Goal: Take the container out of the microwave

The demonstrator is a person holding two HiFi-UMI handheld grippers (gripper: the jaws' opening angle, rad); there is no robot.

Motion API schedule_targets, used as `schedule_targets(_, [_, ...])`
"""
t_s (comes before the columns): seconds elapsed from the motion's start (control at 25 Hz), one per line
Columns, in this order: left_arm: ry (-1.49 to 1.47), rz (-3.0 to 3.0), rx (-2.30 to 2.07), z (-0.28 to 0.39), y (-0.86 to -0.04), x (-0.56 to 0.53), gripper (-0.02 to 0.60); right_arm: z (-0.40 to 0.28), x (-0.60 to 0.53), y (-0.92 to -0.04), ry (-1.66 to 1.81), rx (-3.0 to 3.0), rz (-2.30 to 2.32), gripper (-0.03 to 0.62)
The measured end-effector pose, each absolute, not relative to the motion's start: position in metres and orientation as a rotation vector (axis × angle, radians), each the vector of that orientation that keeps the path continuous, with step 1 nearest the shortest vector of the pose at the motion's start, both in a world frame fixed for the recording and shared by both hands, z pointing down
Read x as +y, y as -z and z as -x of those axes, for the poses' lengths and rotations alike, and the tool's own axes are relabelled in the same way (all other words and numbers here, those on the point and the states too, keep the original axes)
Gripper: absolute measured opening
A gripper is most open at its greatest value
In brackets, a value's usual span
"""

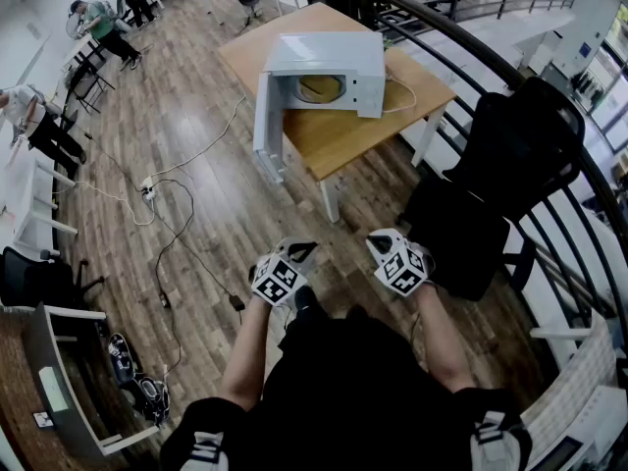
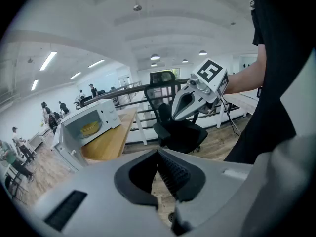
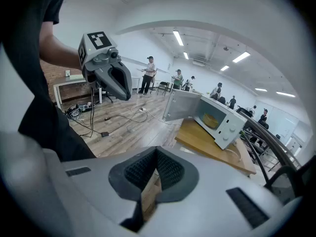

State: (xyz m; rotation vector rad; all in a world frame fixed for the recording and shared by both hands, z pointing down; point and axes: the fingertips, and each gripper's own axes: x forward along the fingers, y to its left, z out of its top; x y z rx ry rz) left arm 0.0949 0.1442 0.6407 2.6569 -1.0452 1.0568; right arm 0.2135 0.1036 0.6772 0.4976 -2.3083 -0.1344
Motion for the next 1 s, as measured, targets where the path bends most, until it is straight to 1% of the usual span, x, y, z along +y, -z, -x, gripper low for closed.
schedule_targets(0.52, [-1.076, -2.666, -1.057, -0.101, -0.641, 0.14, 0.002, -0.216, 0.1, -0.677, 0.129, -2.335, -0.502, -0.003])
schedule_targets(1.0, [-1.045, -2.672, -1.058, -0.078, -0.643, 0.111, 0.002, -0.199, 0.08, -0.68, 0.085, -2.314, -0.53, -0.002])
